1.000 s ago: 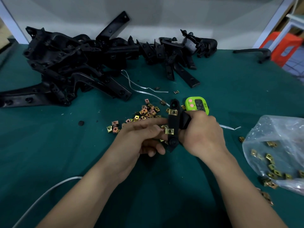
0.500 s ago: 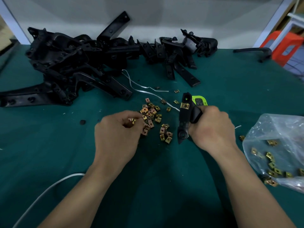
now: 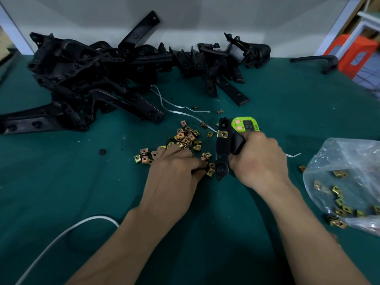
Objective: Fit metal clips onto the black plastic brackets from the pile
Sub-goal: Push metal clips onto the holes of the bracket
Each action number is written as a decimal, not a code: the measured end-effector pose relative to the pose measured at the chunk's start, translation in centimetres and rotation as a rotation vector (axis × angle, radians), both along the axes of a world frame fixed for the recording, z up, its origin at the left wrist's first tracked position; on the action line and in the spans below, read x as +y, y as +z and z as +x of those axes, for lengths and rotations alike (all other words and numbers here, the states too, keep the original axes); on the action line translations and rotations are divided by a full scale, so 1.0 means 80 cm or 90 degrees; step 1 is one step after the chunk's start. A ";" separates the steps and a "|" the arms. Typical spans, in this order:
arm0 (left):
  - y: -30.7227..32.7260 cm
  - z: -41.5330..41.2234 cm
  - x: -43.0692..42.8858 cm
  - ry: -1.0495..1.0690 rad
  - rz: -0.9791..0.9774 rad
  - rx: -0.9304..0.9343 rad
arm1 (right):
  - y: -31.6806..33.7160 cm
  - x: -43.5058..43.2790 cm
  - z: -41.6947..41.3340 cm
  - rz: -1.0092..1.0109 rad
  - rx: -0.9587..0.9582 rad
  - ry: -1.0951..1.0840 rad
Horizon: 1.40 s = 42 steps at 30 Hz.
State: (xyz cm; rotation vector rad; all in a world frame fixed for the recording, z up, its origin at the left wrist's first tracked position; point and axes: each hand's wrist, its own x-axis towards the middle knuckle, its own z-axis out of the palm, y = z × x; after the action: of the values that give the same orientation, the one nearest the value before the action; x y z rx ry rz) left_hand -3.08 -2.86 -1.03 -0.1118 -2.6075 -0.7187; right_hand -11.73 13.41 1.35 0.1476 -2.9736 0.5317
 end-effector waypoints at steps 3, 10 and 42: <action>0.001 0.002 0.001 0.003 -0.018 0.042 | 0.000 0.001 0.000 0.001 0.001 -0.006; 0.018 0.004 0.001 0.130 0.570 -0.129 | -0.001 0.001 0.002 0.009 0.008 -0.004; 0.017 0.004 -0.007 -0.107 0.752 -0.211 | -0.001 0.001 0.004 -0.004 0.030 0.060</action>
State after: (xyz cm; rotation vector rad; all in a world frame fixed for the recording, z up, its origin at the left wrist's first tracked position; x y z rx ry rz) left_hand -2.73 -3.39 0.36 0.1622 -2.0100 -2.3261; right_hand -11.42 13.45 1.28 0.2968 -2.9295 0.5410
